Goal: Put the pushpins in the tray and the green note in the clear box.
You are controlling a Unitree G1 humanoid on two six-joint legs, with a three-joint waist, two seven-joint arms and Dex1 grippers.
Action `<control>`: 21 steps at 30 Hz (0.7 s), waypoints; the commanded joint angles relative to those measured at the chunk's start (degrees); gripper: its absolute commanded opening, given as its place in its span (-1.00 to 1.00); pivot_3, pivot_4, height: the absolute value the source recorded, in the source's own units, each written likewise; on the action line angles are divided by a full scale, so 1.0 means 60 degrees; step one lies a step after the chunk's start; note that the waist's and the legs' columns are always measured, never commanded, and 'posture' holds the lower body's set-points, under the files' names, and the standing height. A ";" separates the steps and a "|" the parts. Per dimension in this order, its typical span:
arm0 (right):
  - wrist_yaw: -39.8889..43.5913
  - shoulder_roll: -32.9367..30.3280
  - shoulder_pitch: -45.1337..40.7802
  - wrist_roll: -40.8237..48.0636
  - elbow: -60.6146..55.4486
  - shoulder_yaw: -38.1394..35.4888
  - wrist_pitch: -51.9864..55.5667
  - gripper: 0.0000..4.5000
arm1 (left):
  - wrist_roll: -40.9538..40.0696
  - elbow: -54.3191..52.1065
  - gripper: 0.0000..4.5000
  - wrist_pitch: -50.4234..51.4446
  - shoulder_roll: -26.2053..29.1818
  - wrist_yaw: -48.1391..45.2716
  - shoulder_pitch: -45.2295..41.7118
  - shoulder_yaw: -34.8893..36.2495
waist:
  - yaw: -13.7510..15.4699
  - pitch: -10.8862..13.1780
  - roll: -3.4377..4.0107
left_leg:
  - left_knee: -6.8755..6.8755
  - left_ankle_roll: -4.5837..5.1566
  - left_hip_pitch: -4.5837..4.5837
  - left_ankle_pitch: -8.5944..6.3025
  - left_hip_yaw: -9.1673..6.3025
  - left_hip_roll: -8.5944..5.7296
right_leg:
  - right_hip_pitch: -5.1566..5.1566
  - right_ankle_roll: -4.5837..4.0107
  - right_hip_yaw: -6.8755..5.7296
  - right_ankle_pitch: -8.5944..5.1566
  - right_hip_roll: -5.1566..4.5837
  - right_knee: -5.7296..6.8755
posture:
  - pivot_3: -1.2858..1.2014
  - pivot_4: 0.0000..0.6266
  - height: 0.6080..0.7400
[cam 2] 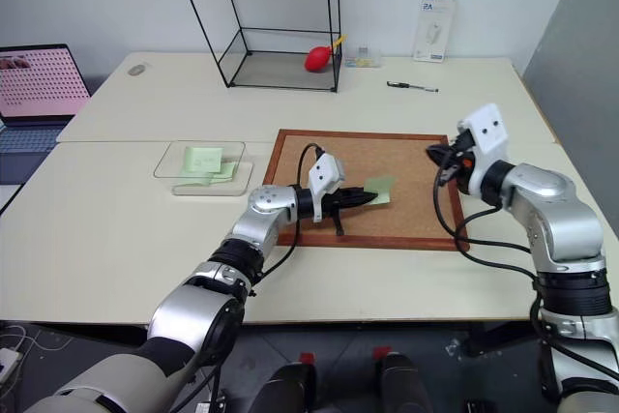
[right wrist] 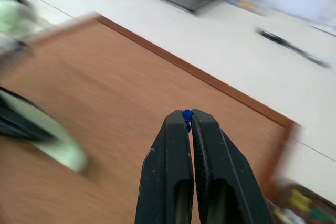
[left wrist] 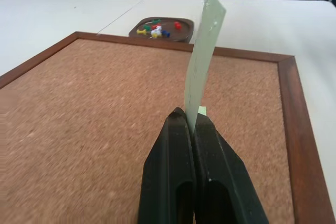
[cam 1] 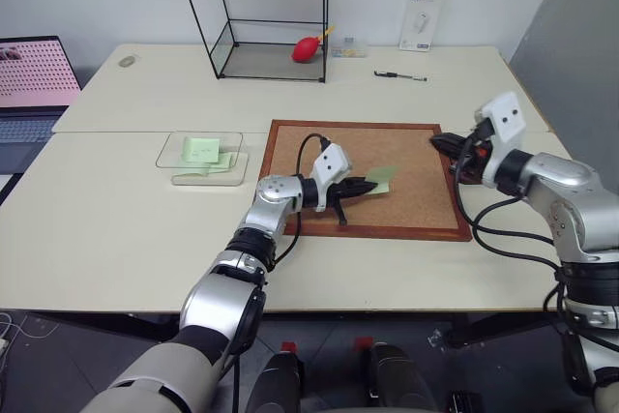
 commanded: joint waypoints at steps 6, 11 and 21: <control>-0.1193 -0.0167 -0.0850 -0.2560 0.4160 0.0901 -0.3131 -1.00 | -0.0007 -0.1163 -0.98 0.0294 0.0134 0.0223 0.0355 -0.0181 | -0.0044 0.0000 0.0000 | 0.0000 0.0000 0.0007 0.0000 0.0012 0.0001 | 0.0000 0.0000 0.0011 0.0000 0.0001 0.0005 | 0.03 -0.52 1.00; -0.1327 0.0077 -0.1435 -0.2973 0.5745 0.1076 -0.3770 -0.89 | 0.0012 -0.1346 -0.99 0.0378 0.0243 0.0336 0.0411 -0.0242 | -0.0054 0.0001 0.0002 | 0.0000 0.0000 0.0009 0.0001 0.0009 0.0000 | 0.0000 0.0000 0.0010 0.0001 0.0001 0.0008 | 0.03 -0.52 1.00; -0.1287 0.0235 -0.1806 -0.3128 0.6417 0.0987 -0.4173 0.00 | -0.0001 -0.1331 -1.00 0.0379 0.0306 0.0431 0.0404 -0.0294 | -0.0069 0.0001 0.0002 | 0.0001 0.0000 0.0008 0.0001 0.0012 -0.0002 | 0.0000 0.0000 0.0014 0.0001 -0.0001 0.0008 | 0.03 -0.52 1.00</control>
